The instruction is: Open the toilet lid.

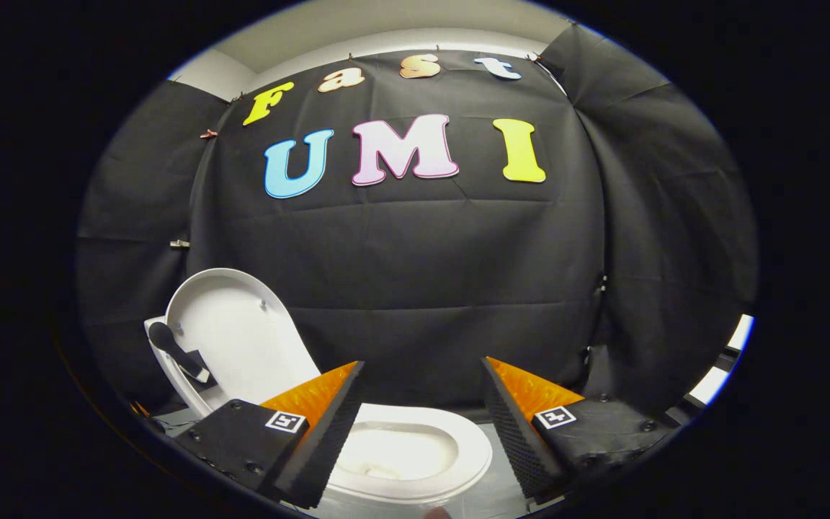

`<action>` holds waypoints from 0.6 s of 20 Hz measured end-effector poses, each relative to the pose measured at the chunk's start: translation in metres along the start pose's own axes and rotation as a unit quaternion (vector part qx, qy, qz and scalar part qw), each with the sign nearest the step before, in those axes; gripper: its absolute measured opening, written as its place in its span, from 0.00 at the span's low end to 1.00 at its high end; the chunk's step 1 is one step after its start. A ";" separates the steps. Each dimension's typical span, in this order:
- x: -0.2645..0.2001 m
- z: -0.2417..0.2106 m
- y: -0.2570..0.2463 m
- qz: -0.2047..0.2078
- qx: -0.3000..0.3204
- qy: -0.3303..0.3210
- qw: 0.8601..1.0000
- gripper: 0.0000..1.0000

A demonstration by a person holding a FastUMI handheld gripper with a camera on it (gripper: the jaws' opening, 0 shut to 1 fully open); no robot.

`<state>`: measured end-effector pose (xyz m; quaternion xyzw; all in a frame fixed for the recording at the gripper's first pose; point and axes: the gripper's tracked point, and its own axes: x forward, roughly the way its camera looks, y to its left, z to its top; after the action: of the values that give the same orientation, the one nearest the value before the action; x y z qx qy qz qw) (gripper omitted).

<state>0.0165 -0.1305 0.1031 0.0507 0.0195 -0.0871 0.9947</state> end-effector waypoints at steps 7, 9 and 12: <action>-0.002 -0.007 0.006 0.001 -0.004 0.010 1.000 0.99; -0.002 -0.007 0.007 0.002 -0.008 0.009 1.000 0.99; -0.003 -0.013 0.010 0.005 0.002 0.021 1.000 1.00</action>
<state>0.0149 -0.1188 0.0909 0.0549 0.0403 -0.0814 0.9944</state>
